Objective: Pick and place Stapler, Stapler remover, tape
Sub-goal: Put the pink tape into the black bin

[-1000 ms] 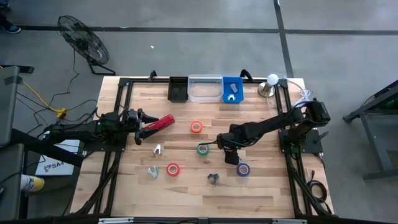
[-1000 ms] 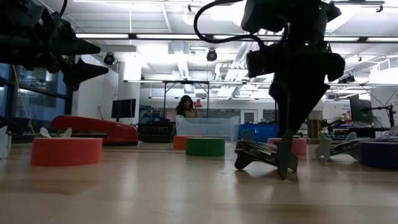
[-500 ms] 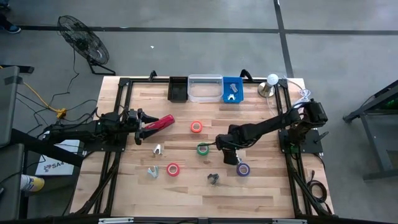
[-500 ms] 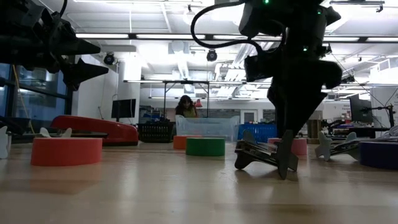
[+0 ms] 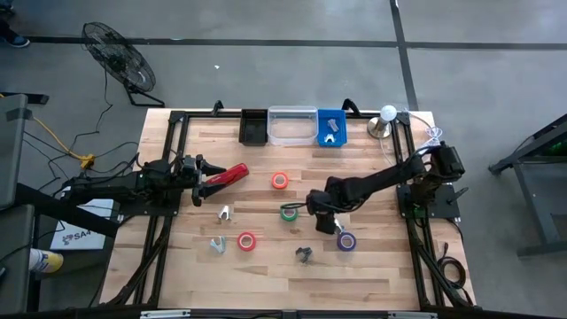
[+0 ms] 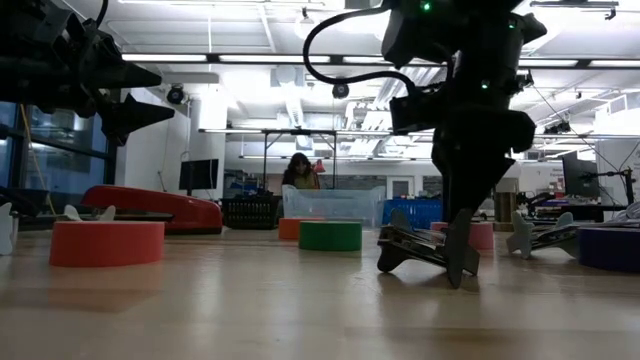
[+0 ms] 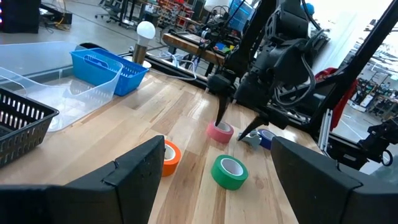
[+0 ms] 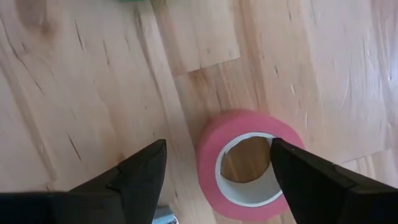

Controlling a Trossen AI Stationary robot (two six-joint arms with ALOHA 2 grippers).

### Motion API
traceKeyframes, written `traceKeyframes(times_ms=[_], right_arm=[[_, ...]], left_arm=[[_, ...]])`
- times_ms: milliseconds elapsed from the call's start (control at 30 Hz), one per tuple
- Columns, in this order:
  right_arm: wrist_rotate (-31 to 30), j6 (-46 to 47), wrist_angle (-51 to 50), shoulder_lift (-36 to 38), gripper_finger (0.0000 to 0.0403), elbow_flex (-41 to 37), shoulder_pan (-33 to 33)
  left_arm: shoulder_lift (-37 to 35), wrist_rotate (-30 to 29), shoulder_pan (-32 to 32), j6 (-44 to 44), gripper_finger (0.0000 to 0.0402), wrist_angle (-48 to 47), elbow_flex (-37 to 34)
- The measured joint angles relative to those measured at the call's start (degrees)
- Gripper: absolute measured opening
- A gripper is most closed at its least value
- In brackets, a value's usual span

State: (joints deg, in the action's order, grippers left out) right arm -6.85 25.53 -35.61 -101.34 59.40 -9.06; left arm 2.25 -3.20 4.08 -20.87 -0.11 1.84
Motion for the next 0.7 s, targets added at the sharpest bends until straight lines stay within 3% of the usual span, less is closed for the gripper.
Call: traceKeyframes(times_ms=[700], right_arm=[[2.46,3.13,-3.08,3.02,0.0257,-0.35,-2.07]], left_arm=[[-0.01,0.02,-0.01,0.00,0.0291,-0.01,-0.01]])
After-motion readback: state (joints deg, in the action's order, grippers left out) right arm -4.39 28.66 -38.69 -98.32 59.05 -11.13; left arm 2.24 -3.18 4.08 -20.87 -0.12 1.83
